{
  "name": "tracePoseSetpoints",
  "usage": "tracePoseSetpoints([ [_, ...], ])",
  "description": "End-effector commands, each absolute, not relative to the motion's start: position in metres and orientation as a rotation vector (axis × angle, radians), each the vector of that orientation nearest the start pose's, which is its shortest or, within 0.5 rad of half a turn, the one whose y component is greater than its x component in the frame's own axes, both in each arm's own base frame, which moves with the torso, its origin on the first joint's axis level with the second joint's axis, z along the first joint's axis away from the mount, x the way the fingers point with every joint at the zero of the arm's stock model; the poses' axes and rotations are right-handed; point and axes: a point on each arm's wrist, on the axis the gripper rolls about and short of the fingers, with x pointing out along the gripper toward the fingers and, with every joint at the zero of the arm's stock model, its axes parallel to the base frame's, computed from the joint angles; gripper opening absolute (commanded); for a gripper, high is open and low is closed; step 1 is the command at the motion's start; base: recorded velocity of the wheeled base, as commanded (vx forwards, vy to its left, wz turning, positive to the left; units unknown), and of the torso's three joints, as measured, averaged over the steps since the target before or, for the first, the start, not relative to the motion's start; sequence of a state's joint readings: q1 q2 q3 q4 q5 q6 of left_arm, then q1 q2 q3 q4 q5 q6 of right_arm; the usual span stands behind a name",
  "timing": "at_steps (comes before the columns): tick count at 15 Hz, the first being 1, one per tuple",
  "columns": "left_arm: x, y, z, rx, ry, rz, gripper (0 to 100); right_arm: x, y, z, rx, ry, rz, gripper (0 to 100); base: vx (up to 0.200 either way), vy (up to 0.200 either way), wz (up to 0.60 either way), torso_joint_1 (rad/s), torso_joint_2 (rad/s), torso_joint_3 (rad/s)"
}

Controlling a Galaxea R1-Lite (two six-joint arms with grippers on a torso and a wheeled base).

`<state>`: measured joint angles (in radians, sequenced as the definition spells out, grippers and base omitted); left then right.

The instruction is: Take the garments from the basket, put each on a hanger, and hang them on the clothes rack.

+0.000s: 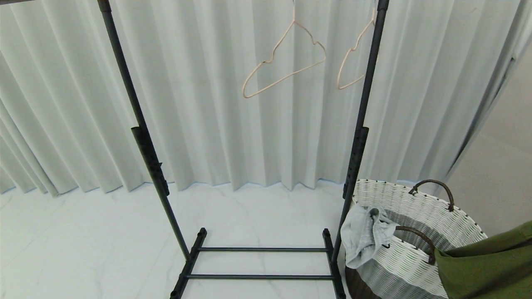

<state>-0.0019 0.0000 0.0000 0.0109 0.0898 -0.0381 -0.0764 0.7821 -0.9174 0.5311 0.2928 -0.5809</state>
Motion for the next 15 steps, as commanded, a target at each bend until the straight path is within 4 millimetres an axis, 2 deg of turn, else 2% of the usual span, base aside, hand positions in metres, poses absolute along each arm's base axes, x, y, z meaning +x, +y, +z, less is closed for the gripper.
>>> tracePoseSetpoints([
  [1, -0.023, 0.002, 0.074, -0.038, 0.011, 0.089, 100, 0.045, 0.003, 0.271, -0.498, 0.318, 0.320, 0, 0.000, 0.200, 0.00, 0.002, 0.00, 0.002],
  [4, -0.023, 0.002, 0.074, -0.041, 0.010, 0.089, 100, 0.045, 0.004, 0.271, -0.502, 0.311, 0.342, 0, 0.000, 0.200, 0.00, -0.002, 0.00, 0.002],
  [10, -0.023, 0.002, 0.074, -0.039, 0.010, 0.089, 100, 0.047, 0.011, 0.270, -0.522, 0.278, 0.495, 0, 0.000, 0.000, 0.00, 0.000, 0.00, 0.000],
  [15, -0.023, 0.002, 0.074, -0.033, 0.011, 0.089, 100, 0.063, 0.021, 0.277, -0.541, 0.180, 0.590, 0, 0.000, 0.000, 0.00, 0.000, 0.00, 0.000],
])
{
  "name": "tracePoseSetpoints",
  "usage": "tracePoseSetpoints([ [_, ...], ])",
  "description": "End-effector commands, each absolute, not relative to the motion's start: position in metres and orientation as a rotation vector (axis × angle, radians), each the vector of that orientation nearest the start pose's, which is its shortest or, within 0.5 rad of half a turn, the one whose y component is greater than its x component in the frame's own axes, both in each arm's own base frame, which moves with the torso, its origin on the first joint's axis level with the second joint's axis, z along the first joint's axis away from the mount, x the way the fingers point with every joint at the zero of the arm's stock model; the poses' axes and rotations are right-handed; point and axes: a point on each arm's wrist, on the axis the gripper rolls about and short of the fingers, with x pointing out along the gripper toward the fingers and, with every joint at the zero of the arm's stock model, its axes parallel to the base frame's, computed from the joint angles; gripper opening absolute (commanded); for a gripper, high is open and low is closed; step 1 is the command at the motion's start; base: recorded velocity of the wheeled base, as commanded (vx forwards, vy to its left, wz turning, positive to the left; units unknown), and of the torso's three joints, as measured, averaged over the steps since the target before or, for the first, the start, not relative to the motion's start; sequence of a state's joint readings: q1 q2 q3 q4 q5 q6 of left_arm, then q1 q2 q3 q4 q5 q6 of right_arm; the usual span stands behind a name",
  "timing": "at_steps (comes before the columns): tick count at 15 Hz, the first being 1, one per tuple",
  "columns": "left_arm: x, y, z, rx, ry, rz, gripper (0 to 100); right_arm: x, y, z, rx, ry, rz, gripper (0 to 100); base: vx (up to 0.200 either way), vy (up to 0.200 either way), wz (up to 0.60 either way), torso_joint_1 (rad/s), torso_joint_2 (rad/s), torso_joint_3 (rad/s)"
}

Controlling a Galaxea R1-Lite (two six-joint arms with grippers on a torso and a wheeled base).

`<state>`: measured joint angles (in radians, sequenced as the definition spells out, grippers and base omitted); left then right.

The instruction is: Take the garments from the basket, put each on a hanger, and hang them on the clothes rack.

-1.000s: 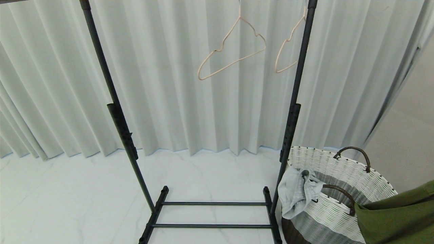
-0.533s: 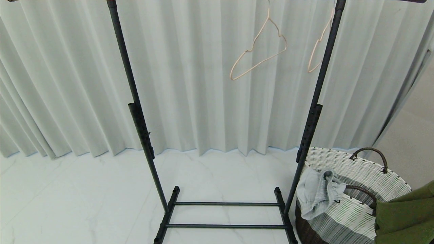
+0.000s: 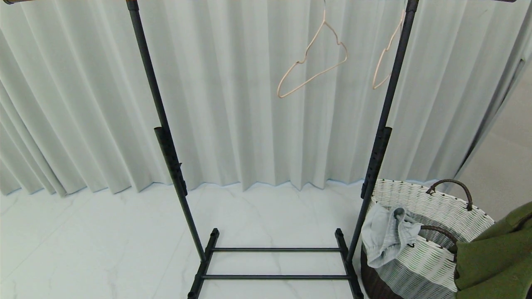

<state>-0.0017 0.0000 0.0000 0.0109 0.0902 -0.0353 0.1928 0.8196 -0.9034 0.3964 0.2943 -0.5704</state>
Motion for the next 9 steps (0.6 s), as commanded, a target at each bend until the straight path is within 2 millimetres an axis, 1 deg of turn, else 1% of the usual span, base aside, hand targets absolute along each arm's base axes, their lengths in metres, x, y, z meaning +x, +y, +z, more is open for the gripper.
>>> tracePoseSetpoints([
  [1, -0.023, 0.002, 0.074, -0.038, 0.011, 0.089, 100, 0.065, 0.022, 0.277, -0.544, 0.178, 0.596, 0, 0.000, 0.000, 0.00, 0.000, 0.00, 0.000],
  [5, -0.023, 0.002, 0.074, -0.042, 0.010, 0.088, 100, 0.074, 0.021, 0.278, -0.572, 0.223, 0.478, 0, 0.000, 0.000, 0.00, 0.000, 0.00, 0.000],
  [7, -0.023, 0.002, 0.075, -0.046, 0.007, 0.086, 100, 0.077, 0.023, 0.279, -0.572, 0.226, 0.487, 0, 0.000, 0.000, 0.00, 0.000, 0.00, 0.000],
  [8, -0.023, 0.002, 0.075, -0.044, 0.006, 0.085, 100, 0.077, 0.023, 0.287, -0.576, 0.183, 0.474, 0, 0.000, 0.000, 0.00, 0.000, 0.00, 0.000],
  [9, -0.024, 0.001, 0.078, -0.042, -0.010, 0.047, 100, 0.074, 0.024, 0.298, -0.578, 0.143, 0.468, 0, 0.000, 0.000, 0.00, 0.000, 0.00, 0.000],
])
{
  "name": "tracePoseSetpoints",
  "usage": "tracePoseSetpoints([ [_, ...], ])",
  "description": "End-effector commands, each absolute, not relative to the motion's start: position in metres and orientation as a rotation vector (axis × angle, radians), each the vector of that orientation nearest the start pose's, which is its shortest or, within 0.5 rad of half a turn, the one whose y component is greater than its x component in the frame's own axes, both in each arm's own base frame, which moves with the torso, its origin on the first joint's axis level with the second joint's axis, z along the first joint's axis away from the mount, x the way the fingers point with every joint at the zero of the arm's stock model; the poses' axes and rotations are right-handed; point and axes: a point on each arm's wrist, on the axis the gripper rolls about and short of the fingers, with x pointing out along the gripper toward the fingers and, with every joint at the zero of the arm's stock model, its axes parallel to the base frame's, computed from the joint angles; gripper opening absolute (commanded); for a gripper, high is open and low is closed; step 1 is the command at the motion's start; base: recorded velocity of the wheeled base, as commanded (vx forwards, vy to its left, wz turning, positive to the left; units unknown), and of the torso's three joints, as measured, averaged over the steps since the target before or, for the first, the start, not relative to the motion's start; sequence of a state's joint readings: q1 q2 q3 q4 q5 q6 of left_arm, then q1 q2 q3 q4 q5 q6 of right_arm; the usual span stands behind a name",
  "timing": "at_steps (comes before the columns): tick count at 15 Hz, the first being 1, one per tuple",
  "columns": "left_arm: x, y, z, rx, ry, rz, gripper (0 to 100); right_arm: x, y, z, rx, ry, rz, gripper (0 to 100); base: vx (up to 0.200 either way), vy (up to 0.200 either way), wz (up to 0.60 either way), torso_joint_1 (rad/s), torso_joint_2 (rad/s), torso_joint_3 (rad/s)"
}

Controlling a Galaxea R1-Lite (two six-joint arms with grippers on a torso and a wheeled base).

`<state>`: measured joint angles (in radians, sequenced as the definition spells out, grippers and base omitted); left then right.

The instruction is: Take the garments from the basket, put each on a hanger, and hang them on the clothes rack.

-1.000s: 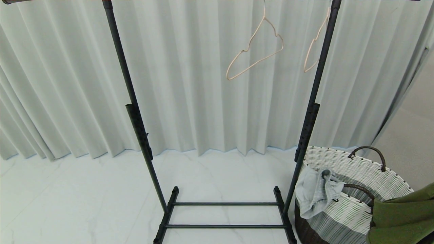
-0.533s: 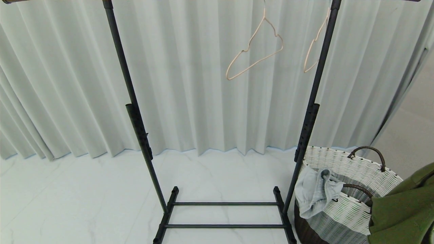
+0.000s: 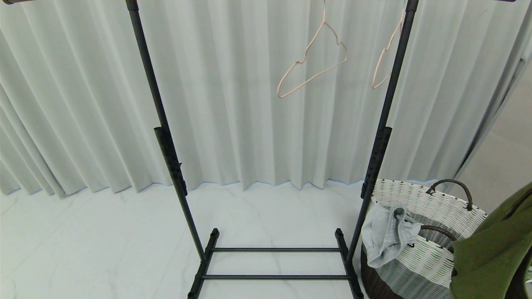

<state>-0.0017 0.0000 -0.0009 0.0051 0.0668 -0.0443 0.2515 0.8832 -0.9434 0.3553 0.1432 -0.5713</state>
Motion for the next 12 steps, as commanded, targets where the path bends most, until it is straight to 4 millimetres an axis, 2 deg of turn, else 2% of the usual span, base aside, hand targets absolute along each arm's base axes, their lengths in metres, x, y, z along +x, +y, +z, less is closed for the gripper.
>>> tracePoseSetpoints([
  [1, -0.028, -0.001, 0.106, -0.044, -0.066, -0.077, 100, 0.072, 0.025, 0.306, -0.576, 0.113, 0.473, 0, 0.000, 0.000, 0.00, 0.000, 0.00, 0.000],
  [2, -0.027, -0.002, 0.126, -0.052, -0.062, -0.143, 100, 0.071, 0.025, 0.310, -0.565, 0.098, 0.479, 0, 0.000, 0.000, 0.00, 0.000, 0.00, 0.000],
  [3, -0.014, -0.003, 0.168, -0.062, -0.033, -0.168, 100, 0.071, 0.027, 0.317, -0.510, 0.084, 0.497, 0, 0.000, 0.000, 0.00, 0.000, 0.00, 0.000],
  [6, 0.033, -0.009, 0.227, -0.023, 0.035, -0.323, 100, 0.070, 0.036, 0.325, -0.375, 0.069, 0.590, 0, 0.000, 0.000, 0.00, 0.000, 0.00, 0.000],
  [8, 0.076, -0.024, 0.273, -0.025, 0.029, -0.429, 100, 0.078, 0.045, 0.331, -0.318, 0.032, 0.634, 0, 0.000, 0.000, 0.00, 0.000, 0.00, 0.000],
  [10, 0.111, -0.044, 0.291, -0.016, 0.072, -0.513, 100, 0.093, 0.057, 0.336, -0.298, -0.019, 0.665, 0, 0.000, 0.000, 0.00, 0.000, 0.00, 0.000],
  [12, 0.130, -0.072, 0.291, -0.011, 0.135, -0.638, 100, 0.110, 0.068, 0.337, -0.297, -0.025, 0.673, 0, 0.000, 0.000, 0.00, 0.000, 0.00, 0.000],
])
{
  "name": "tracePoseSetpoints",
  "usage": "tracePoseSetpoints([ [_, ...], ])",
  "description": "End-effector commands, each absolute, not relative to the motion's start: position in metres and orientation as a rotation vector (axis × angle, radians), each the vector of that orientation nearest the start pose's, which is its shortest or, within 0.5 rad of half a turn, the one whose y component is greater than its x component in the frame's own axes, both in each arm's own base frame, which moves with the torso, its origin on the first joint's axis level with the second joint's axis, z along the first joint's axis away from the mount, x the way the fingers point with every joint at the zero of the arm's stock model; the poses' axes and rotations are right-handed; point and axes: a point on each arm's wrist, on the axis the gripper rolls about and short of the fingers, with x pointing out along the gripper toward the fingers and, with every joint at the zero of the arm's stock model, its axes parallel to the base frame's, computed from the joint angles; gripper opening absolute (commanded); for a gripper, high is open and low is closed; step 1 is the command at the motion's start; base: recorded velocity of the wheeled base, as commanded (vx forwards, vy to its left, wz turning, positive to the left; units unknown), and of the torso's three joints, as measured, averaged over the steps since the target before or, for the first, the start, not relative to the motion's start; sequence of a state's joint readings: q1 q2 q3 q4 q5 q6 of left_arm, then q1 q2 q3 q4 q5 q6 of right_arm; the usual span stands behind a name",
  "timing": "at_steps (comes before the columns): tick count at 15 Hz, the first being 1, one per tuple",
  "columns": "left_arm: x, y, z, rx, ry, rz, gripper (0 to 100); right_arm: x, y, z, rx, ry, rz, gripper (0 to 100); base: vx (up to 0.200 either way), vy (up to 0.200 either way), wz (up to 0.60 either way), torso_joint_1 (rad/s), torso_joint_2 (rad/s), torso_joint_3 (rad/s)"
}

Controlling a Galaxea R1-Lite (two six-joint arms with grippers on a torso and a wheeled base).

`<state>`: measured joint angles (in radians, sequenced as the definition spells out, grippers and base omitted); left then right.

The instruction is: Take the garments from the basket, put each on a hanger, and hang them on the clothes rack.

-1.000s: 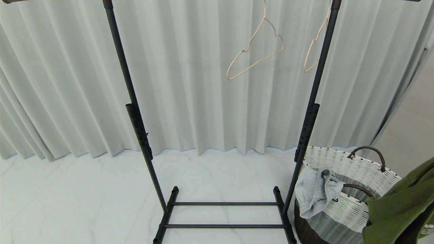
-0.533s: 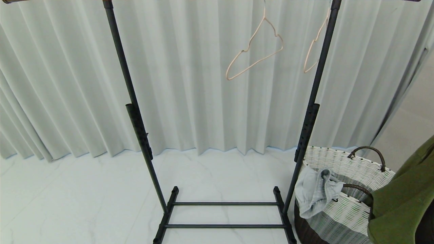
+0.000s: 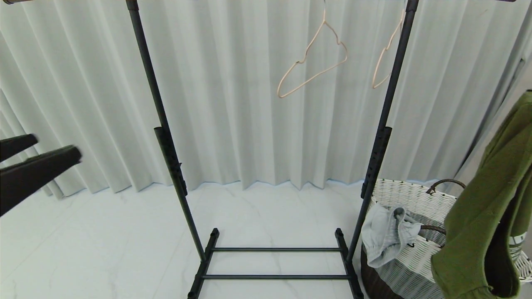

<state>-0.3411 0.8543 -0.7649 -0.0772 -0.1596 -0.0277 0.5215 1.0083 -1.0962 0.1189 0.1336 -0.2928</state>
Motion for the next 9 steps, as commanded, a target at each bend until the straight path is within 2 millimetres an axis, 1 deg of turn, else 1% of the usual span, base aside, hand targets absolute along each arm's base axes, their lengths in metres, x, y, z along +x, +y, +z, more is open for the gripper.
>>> tracePoseSetpoints([
  [1, 0.141, -0.092, 0.289, 0.000, 0.173, -0.700, 100, 0.116, 0.072, 0.338, -0.295, -0.035, 0.670, 0, 0.000, 0.000, 0.00, 0.000, 0.00, 0.000],
  [2, 0.152, -0.111, 0.288, 0.001, 0.206, -0.718, 100, 0.119, 0.073, 0.337, -0.293, -0.033, 0.669, 0, 0.000, 0.000, 0.00, 0.000, 0.00, 0.000],
  [3, 0.161, -0.138, 0.286, -0.037, 0.258, -0.731, 100, 0.121, 0.075, 0.336, -0.286, -0.024, 0.670, 0, 0.000, 0.000, 0.00, 0.000, 0.00, 0.000],
  [4, 0.165, -0.165, 0.281, -0.102, 0.324, -0.741, 100, 0.122, 0.075, 0.336, -0.281, -0.017, 0.672, 0, 0.000, 0.000, 0.00, 0.000, 0.00, 0.000],
  [5, 0.166, -0.190, 0.272, -0.155, 0.393, -0.734, 100, 0.123, 0.076, 0.336, -0.278, -0.016, 0.672, 0, 0.000, 0.000, 0.00, 0.000, 0.00, 0.000],
  [6, 0.166, -0.212, 0.258, -0.181, 0.460, -0.715, 100, 0.123, 0.076, 0.335, -0.265, -0.010, 0.670, 0, 0.000, 0.000, 0.00, 0.000, 0.00, 0.000],
  [7, 0.164, -0.231, 0.247, -0.197, 0.509, -0.710, 100, 0.123, 0.076, 0.335, -0.247, -0.002, 0.672, 0, 0.000, 0.000, 0.00, 0.000, 0.00, 0.000],
  [9, 0.162, -0.260, 0.234, -0.217, 0.573, -0.732, 100, 0.123, 0.076, 0.334, -0.217, 0.010, 0.671, 0, 0.000, 0.000, 0.00, 0.000, 0.00, 0.000],
])
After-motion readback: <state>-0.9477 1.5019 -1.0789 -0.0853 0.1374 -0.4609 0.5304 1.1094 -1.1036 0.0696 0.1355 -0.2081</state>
